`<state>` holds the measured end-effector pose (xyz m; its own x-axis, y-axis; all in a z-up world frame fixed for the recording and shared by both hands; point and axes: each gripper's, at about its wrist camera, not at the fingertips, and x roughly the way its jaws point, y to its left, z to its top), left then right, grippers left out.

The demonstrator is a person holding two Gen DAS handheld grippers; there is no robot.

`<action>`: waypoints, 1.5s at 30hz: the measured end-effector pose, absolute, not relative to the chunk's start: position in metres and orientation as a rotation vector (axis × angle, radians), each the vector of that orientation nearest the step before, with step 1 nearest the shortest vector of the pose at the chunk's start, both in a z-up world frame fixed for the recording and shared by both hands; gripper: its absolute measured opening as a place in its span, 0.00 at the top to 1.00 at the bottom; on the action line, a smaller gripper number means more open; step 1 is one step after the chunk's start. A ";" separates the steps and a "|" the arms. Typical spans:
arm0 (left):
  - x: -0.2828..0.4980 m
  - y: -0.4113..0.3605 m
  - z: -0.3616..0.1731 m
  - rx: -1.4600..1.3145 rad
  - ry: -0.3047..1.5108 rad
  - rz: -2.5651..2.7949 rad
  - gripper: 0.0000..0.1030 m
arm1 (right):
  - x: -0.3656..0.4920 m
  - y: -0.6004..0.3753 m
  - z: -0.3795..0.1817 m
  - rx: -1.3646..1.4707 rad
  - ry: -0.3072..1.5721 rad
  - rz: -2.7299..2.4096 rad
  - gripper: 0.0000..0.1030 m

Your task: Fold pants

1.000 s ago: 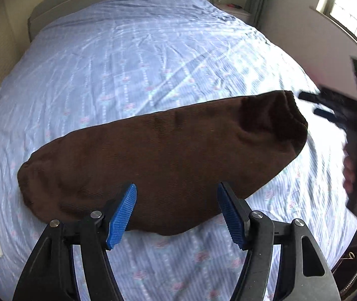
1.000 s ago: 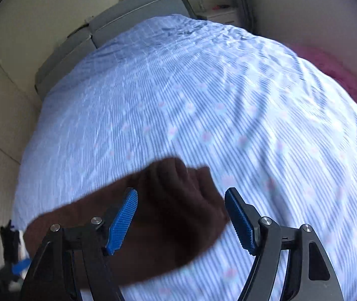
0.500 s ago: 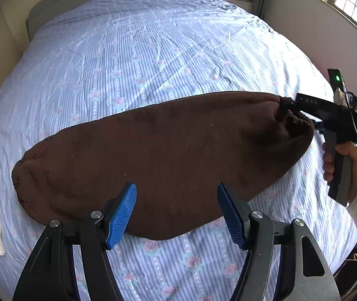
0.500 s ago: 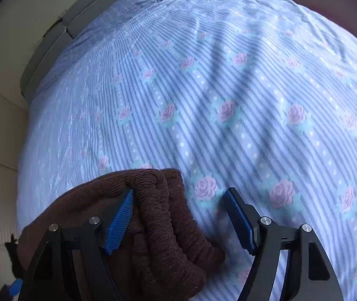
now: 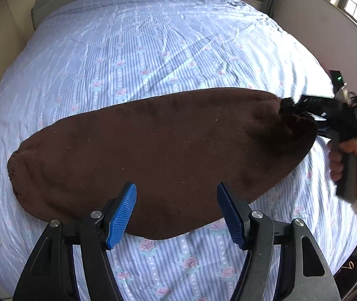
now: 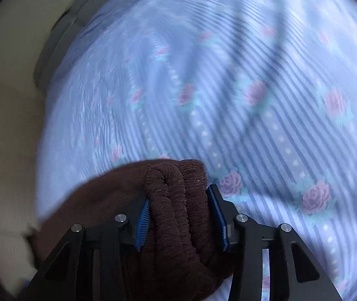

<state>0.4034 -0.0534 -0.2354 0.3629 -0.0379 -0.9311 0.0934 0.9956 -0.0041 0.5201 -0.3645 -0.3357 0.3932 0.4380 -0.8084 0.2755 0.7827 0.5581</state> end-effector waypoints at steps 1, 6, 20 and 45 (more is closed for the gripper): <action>0.402 -0.056 -0.233 0.055 1.187 -0.093 0.37 | 0.517 -0.365 -0.323 0.699 1.160 0.116 0.65; 0.404 -0.065 -0.226 0.056 1.160 -0.137 0.37 | 0.504 -0.355 -0.281 0.504 1.051 0.022 0.68; 0.396 -0.093 -0.315 0.253 1.235 -0.108 0.36 | 0.513 -0.357 -0.272 0.596 1.111 0.017 0.68; 0.350 0.141 -0.122 -0.285 0.959 0.132 0.36 | 0.470 -0.072 -0.118 0.349 0.999 0.186 0.68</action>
<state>0.3503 0.1412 -0.1224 0.5700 -0.0148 -0.8215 -0.2365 0.9546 -0.1813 0.4698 -0.0721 -0.1184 0.5311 0.3108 -0.7883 0.0060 0.9289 0.3703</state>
